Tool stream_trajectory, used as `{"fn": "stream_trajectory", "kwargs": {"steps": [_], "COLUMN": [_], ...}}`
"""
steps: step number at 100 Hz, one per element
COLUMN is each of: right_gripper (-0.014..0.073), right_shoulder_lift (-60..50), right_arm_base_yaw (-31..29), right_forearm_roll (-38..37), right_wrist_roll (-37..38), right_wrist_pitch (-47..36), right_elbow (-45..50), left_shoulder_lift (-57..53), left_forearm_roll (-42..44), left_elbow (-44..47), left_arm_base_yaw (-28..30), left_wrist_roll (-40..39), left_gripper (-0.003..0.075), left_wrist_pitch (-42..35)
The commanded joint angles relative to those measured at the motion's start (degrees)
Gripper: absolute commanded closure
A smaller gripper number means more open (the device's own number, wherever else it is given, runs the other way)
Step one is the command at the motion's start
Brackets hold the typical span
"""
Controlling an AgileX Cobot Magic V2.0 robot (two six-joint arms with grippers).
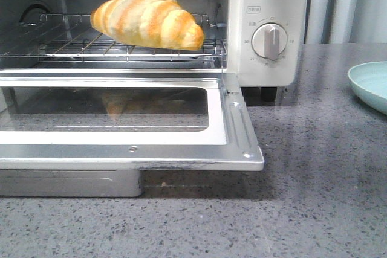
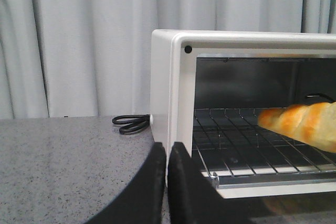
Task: Put bread in oven
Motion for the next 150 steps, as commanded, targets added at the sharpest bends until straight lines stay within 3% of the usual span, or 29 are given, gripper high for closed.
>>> {"fn": "stream_trajectory", "kwargs": {"steps": [1,25,82,101,125,150], "right_gripper": [0.0668,0.0668,0.0668,0.0668,0.0668,0.0668], "right_shoulder_lift": [-3.18,-6.11,-6.05,-5.07,-6.86,-10.27], "right_arm_base_yaw": [0.04,0.04,0.04,-0.43,-7.42,-10.52], "right_forearm_roll": [-4.79,-5.61,-4.53,0.72,13.61,13.87], "right_wrist_roll": [2.27,2.65,2.65,2.65,-1.33,-4.17], "right_wrist_pitch": [-2.93,-3.04,2.02,1.75,-11.31,-13.49], "right_elbow": [0.63,4.74,4.73,4.73,5.02,5.02], "left_shoulder_lift": [-1.67,-1.67,-1.67,-1.67,-1.67,-1.67], "left_forearm_roll": [-0.66,-0.66,-0.66,-0.66,-0.66,-0.66], "left_elbow": [-0.97,-0.21,-0.21,-0.21,-0.21,-0.21], "left_arm_base_yaw": [0.22,0.22,0.22,0.22,0.22,0.22], "left_wrist_roll": [-0.27,-0.27,-0.27,-0.27,-0.27,-0.27], "left_gripper": [0.0741,0.0741,0.0741,0.0741,0.0741,0.0741], "left_wrist_pitch": [-5.35,-5.21,-5.3,-5.3,-5.3,-5.3]}}
